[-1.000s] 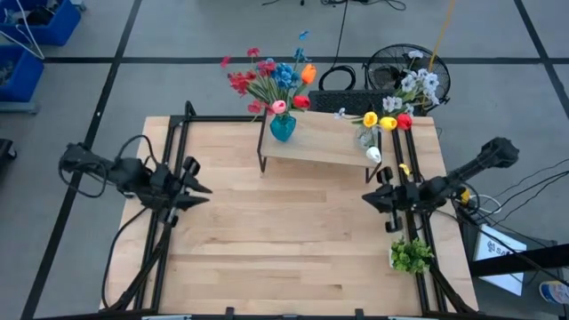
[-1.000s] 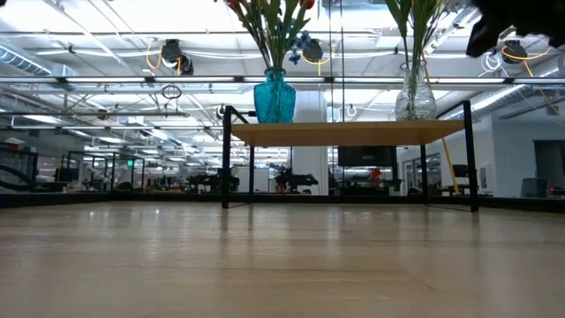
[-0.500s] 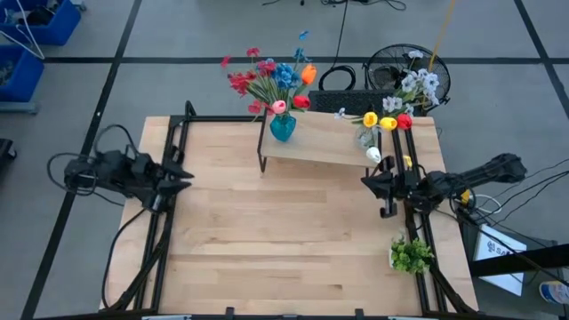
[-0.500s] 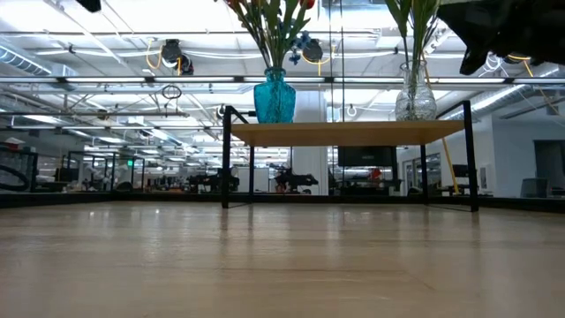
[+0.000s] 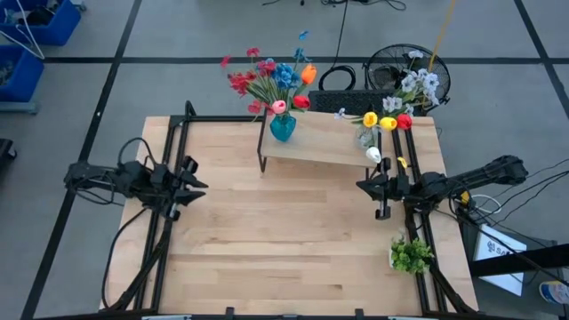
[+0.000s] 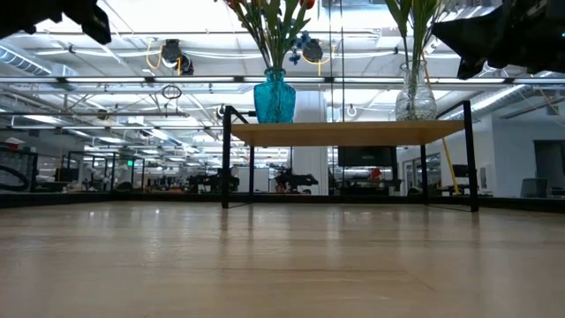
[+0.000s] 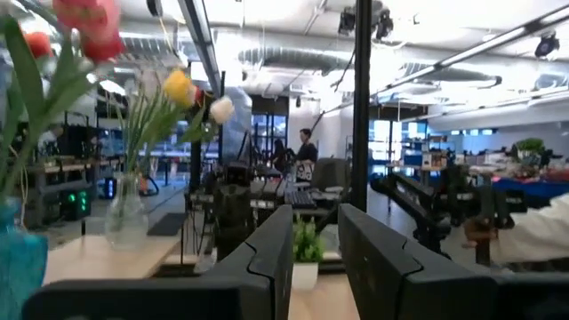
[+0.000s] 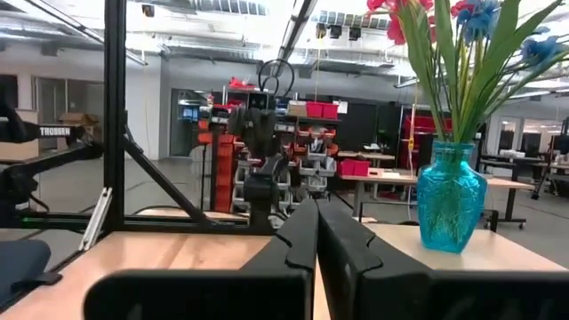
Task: Pick and place flowers into a vace then onto a shelf
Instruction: Return to Home Position
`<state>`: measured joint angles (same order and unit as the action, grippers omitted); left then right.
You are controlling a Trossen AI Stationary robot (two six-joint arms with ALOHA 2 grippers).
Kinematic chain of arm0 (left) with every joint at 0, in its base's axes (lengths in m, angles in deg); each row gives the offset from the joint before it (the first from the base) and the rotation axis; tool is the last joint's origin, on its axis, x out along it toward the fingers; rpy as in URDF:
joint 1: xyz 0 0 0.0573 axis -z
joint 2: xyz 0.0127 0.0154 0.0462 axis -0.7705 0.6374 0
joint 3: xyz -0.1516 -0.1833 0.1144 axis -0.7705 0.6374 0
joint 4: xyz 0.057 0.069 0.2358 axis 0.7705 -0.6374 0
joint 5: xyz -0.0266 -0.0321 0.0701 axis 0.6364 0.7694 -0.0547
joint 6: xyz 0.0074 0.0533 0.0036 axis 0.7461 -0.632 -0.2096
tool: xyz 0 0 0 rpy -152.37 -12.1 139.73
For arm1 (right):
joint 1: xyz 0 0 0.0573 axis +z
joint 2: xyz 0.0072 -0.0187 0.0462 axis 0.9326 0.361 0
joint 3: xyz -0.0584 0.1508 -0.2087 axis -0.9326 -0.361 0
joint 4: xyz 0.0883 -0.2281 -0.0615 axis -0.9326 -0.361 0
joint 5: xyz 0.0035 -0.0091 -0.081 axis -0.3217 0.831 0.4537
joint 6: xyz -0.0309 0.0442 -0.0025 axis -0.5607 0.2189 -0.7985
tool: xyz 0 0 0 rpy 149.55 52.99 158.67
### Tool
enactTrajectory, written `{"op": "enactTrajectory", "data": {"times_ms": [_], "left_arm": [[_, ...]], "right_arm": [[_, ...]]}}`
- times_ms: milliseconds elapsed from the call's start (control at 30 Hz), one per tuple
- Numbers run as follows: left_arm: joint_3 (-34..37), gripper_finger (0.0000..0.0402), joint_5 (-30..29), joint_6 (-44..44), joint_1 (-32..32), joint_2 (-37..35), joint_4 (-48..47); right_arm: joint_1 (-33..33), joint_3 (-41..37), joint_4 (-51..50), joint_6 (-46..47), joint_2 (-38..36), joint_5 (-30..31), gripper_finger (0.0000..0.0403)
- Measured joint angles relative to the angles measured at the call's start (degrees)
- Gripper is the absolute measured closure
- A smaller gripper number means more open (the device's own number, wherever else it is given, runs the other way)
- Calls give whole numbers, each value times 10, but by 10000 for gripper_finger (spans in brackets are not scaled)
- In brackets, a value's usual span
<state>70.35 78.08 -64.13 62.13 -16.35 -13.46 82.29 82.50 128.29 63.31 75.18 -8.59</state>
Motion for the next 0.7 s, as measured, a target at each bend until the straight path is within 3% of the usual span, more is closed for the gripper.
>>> {"op": "enactTrajectory", "data": {"times_ms": [267, 467, 700], "left_arm": [[42, 305, 23, 7, 0, 0, 37], [53, 305, 26, -15, 0, 0, 31], [66, 305, -28, -28, 0, 0, 22]], "right_arm": [[0, 0, -10, -45, 0, 15, 403], [0, -1, -6, 28, 0, 18, 403], [0, -1, 12, 13, 0, 19, 403]]}}
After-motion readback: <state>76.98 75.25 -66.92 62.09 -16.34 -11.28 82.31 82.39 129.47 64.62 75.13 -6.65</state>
